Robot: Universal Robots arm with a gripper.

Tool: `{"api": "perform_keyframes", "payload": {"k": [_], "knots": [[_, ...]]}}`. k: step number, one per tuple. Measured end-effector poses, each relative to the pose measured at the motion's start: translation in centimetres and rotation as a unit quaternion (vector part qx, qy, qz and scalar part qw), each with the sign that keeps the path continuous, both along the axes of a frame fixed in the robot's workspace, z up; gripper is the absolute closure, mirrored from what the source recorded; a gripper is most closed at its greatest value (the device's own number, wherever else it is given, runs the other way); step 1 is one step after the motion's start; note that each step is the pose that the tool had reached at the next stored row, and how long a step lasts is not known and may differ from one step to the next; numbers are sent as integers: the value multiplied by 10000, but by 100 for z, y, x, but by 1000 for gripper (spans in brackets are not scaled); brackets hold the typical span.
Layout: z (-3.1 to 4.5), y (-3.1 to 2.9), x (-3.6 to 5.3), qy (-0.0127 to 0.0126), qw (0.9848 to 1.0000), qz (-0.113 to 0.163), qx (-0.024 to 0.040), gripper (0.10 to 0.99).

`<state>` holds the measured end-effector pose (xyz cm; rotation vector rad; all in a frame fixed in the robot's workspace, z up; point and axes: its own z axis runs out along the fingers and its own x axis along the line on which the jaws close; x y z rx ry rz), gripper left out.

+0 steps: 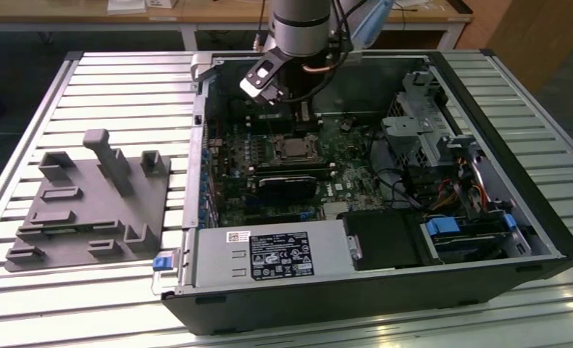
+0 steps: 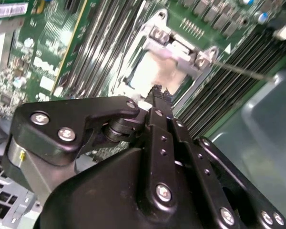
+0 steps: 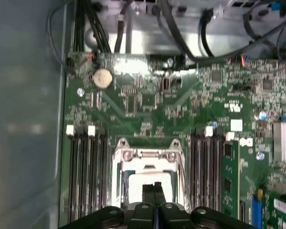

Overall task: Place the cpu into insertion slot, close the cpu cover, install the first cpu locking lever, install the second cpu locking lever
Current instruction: 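Close the cpu cover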

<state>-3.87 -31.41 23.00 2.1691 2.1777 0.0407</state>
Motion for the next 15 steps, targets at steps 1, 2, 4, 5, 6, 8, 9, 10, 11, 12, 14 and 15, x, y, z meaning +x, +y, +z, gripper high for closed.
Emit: {"api": "perform_keyframes", "payload": {"k": [1, 2, 4, 5, 6, 8, 9, 10, 11, 12, 14, 15], "knots": [[-11, 0, -25, -2, 10000, 0, 0, 980], [-23, 0, -46, -2, 10000, 0, 0, 980], [-49, 0, -75, -3, 10000, 0, 0, 980], [-63, 0, -85, -3, 10000, 0, 0, 980], [-75, 0, -94, -3, 10000, 0, 0, 980], [-100, 0, -108, -2, 10000, 0, 0, 980], [-111, 0, -113, -2, 10000, 0, 0, 980], [-121, 0, -117, -3, 10000, 0, 0, 980], [-129, 0, -120, -3, 10000, 0, 0, 980], [-135, 0, -122, -3, 10000, 0, 0, 980], [-139, -1, -124, -2, 10000, 1, -1, 980], [-139, -1, -124, -2, 10000, 1, -1, 980]]}}
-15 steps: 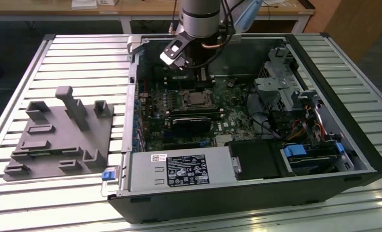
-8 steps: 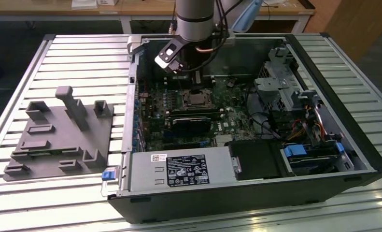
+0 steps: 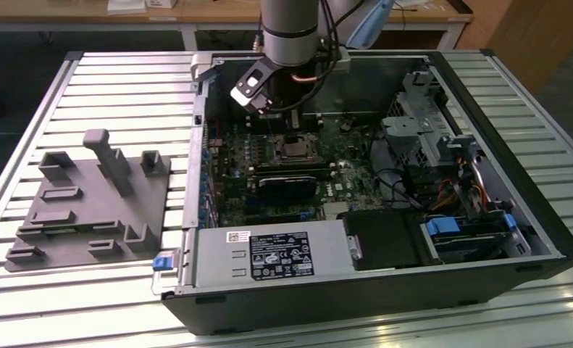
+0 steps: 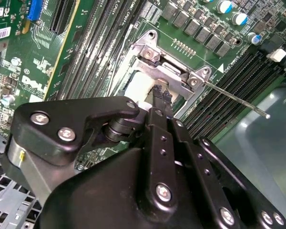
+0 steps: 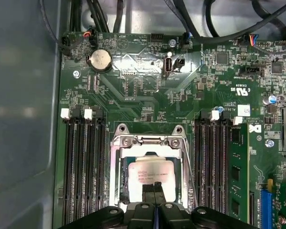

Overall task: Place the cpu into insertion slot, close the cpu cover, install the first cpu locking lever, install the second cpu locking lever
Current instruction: 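Close the cpu cover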

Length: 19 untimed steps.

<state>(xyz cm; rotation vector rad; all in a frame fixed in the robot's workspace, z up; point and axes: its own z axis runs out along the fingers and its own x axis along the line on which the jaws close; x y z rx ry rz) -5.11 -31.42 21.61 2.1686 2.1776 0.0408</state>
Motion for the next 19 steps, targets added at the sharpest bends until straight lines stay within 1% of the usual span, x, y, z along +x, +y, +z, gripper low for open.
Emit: {"api": "perform_keyframes", "payload": {"k": [4, 7, 10, 13, 15, 17, 19], "knots": [[-2, 1, 0, -1, 10000, 43, -1, 980], [-5, 1, 0, -1, 9996, 293, -6, 980], [-7, 1, 0, -1, 9984, 563, -20, 980], [-9, 1, 0, 0, 9965, 840, -34, 980], [-10, 1, 0, 0, 9948, 1019, -43, 980], [-12, 1, 0, 0, 9928, 1198, -52, 980], [-13, 0, 0, 0, 9904, 1381, -59, 980]]}}
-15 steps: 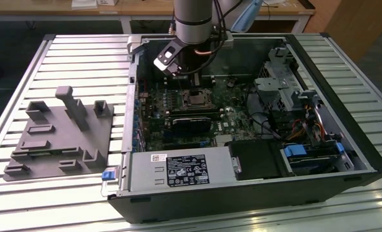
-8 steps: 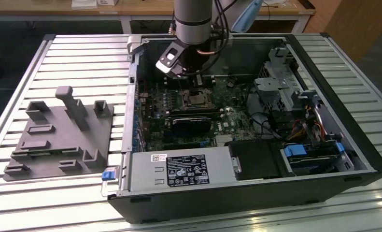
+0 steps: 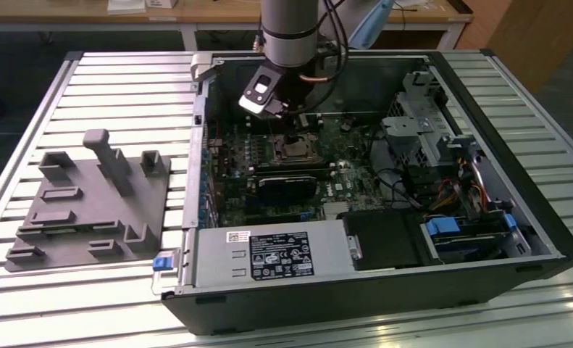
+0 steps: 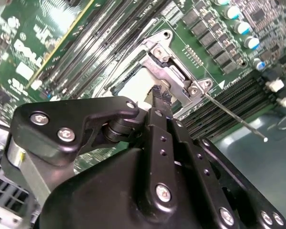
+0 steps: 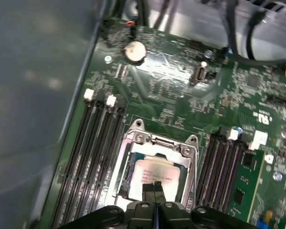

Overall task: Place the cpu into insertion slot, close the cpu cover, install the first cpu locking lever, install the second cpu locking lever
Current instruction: 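Close the cpu cover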

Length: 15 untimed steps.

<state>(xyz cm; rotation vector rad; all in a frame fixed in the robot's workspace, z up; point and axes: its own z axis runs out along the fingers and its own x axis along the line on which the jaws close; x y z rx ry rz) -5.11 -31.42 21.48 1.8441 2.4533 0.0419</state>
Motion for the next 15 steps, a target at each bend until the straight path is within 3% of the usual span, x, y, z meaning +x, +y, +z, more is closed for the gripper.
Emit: {"api": "perform_keyframes", "payload": {"k": [4, 8, 12, 15], "knots": [[-3, 0, 0, 0, 9994, 360, -9, 980], [-5, 0, 0, 0, 9974, 727, -17, 980], [-7, 0, 0, 0, 9941, 1085, -24, 980], [-9, 0, 0, 0, 9907, 1361, -29, 980]]}}
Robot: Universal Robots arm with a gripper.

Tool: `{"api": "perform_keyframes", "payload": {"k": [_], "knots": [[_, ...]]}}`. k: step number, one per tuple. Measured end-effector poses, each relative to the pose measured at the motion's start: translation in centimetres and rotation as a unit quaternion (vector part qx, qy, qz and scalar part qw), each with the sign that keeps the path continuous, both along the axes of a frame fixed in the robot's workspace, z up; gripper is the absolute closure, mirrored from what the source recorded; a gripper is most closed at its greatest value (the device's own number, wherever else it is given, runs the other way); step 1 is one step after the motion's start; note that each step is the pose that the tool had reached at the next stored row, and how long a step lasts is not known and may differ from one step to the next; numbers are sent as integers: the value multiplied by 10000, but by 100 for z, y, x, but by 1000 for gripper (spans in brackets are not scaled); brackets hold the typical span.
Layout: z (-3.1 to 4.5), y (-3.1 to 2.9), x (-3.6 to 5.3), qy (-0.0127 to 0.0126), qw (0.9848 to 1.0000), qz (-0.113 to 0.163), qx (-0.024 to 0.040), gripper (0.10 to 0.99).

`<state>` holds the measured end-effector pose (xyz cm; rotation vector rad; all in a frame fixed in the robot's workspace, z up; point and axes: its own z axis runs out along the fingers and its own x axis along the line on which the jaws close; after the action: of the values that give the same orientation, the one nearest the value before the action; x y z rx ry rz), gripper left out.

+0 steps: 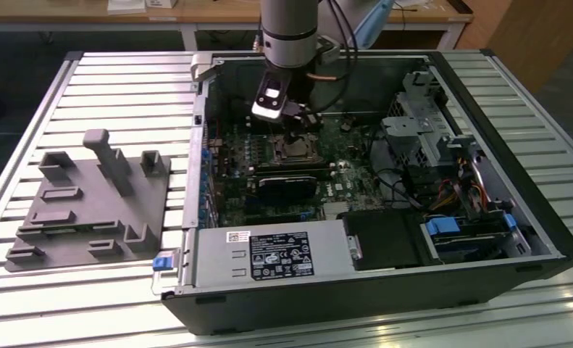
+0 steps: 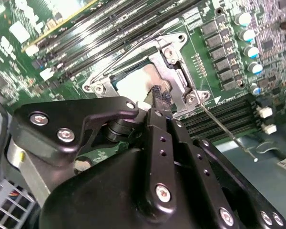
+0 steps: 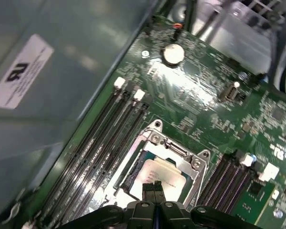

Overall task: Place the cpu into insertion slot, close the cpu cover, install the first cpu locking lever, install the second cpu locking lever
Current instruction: 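Close the cpu cover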

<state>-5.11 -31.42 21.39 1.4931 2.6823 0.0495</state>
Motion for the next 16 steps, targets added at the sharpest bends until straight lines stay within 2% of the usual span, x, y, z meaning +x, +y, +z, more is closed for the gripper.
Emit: {"api": "perform_keyframes", "payload": {"k": [4, 8, 12, 16], "knots": [[-2, 0, 0, 0, 9994, 359, -7, 980], [-4, 0, 0, 0, 9974, 727, -15, 980], [-6, 0, 0, 0, 9941, 1084, -22, 980], [-8, 0, 0, 0, 9895, 1443, -28, 980]]}}
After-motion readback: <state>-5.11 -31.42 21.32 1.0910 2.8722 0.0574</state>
